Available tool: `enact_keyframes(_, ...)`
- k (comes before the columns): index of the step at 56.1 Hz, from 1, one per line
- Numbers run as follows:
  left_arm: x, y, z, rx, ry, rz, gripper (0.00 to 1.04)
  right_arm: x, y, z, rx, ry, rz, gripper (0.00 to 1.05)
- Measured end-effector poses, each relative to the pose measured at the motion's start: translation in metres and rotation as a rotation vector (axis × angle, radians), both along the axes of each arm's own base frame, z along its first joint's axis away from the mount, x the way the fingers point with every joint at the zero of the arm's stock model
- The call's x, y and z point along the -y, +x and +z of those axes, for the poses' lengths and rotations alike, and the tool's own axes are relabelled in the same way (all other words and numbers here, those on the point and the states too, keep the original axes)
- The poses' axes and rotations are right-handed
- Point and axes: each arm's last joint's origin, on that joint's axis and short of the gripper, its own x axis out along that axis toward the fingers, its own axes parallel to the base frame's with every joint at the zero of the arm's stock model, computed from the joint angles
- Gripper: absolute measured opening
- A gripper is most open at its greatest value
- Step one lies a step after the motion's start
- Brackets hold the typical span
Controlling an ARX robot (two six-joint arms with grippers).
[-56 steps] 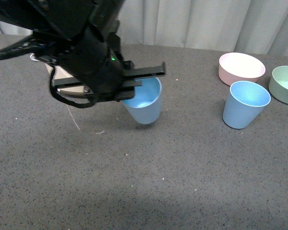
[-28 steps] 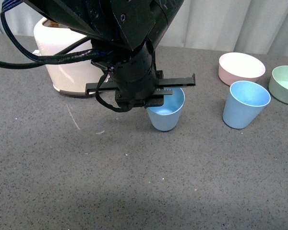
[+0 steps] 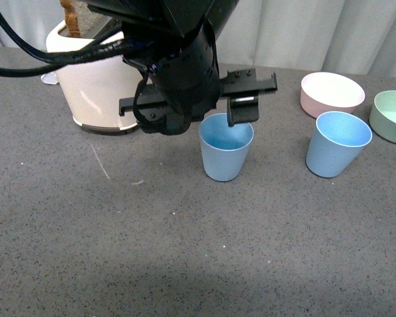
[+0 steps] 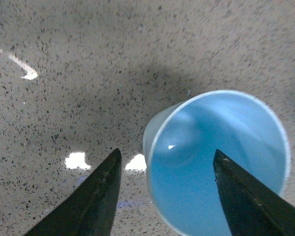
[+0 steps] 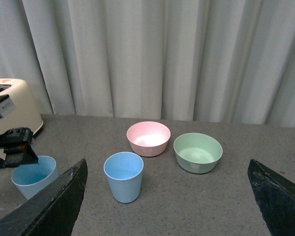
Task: Stack blue cups with both arms
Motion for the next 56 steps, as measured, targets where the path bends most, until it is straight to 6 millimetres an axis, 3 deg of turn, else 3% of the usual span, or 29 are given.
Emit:
enact_keyframes(4,-0.001,0.0,0.008,0.025,-0.01,0.013,0.81,0.0,0.0,0.0,0.0,0.0,0.0,0.95)
enact_keyframes(8,-0.007,0.0,0.005,0.252,0.063,0.049,0.74,0.0,0.0,0.0,0.0,0.0,0.0,0.95)
enact_keyframes(13,-0.046,-0.029,-0.009,0.62,0.161,0.081,0.54,0.0,0.0,0.0,0.0,0.0,0.0,0.95)
enact_keyframes(16,-0.072,-0.047,-0.003,0.772,0.145,0.107,0.43,0.0,0.0,0.0,0.0,0.0,-0.001,0.95)
enact_keyframes(21,-0.099,-0.066,0.016,0.898,0.129,0.137,0.3,0.0,0.0,0.0,0.0,0.0,-0.001,0.95)
enact_keyframes(24,-0.12,-0.085,0.029,0.941,0.131,0.148,0.18,0.0,0.0,0.0,0.0,0.0,0.0,0.95)
enact_keyframes(28,-0.14,-0.108,0.031,0.926,0.15,0.14,0.04,0.0,0.0,0.0,0.0,0.0,0.001,0.95)
enact_keyframes(45,-0.181,-0.162,0.03,0.917,0.165,0.121,0.04,0.0,0.0,0.0,0.0,0.0,0.0,0.95)
enact_keyframes(56,-0.195,-0.185,0.03,0.912,0.17,0.125,0.04,0.0,0.0,0.0,0.0,0.0,0.0,0.95)
